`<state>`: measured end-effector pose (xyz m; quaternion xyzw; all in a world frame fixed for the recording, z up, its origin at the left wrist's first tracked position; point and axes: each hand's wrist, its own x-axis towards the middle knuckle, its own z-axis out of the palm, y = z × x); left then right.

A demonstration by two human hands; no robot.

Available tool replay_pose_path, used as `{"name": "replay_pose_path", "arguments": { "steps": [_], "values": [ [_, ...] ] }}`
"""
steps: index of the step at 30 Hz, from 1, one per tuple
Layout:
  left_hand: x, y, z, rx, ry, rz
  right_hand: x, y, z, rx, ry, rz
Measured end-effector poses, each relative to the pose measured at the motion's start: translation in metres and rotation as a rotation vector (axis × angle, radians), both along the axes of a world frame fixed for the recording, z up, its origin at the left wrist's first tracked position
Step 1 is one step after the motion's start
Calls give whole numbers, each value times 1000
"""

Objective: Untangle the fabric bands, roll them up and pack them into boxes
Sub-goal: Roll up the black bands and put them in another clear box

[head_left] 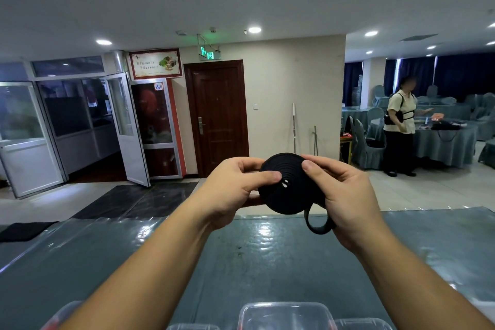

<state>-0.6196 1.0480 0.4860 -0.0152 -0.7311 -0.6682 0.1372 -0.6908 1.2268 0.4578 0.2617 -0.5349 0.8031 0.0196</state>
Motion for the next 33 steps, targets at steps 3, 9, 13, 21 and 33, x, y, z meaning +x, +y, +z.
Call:
{"name": "replay_pose_path", "arguments": {
  "steps": [3, 9, 13, 21, 33],
  "values": [
    [-1, 4, -7, 61, 24, 46, 2, -1, -3, 3, -23, 8],
    [-2, 8, -13, 16, -10, 24, 1, 2, -3, 46, -19, -23],
    [-1, 15, -14, 131, 27, 54, 5, -3, -6, -46, -91, -35],
    [1, 19, -16, 116, -5, 35, 6, 3, -9, -55, -202, 19],
    [5, 24, -22, 195, 1, -25, -5, 17, -8, -167, -319, 329]
  ]
}}
